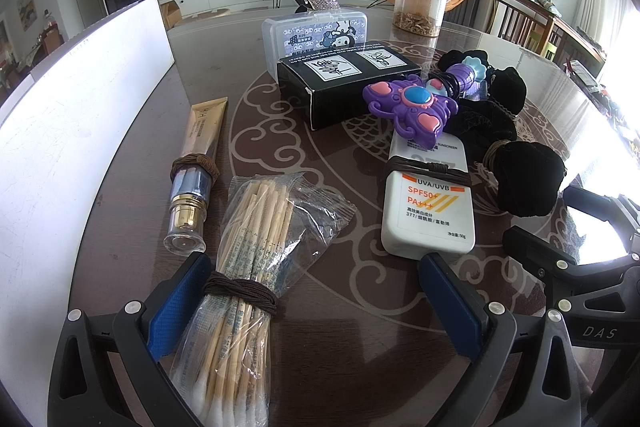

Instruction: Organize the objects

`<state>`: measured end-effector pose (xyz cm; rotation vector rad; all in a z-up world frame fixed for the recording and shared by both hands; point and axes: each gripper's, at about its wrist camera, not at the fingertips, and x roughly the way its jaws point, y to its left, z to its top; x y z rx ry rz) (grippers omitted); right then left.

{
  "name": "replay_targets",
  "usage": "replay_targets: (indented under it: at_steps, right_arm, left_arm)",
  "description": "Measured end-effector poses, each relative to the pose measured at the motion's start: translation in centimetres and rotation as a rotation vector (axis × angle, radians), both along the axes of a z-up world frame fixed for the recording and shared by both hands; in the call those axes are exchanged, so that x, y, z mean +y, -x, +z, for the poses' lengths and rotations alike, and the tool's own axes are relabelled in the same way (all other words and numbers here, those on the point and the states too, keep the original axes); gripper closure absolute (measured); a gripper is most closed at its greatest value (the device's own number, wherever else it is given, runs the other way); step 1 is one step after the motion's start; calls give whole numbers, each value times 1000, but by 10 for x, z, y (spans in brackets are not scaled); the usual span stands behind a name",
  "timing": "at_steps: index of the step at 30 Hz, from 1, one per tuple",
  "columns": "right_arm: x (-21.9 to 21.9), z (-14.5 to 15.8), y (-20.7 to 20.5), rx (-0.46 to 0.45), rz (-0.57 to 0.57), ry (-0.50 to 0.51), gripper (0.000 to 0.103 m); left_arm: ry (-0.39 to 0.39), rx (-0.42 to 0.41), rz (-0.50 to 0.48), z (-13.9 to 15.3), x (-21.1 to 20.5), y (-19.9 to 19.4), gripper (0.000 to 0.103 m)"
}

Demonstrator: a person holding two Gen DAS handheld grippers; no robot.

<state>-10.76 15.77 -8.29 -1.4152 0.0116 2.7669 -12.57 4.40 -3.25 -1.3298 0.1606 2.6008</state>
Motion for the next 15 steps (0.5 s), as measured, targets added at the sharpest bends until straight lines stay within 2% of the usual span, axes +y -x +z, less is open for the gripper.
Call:
replay_targets:
  at_steps: [15]
  right_arm:
    - [0, 0, 0, 0, 0, 0, 0]
  left_arm:
    - [0, 0, -1, -1, 0, 0, 0]
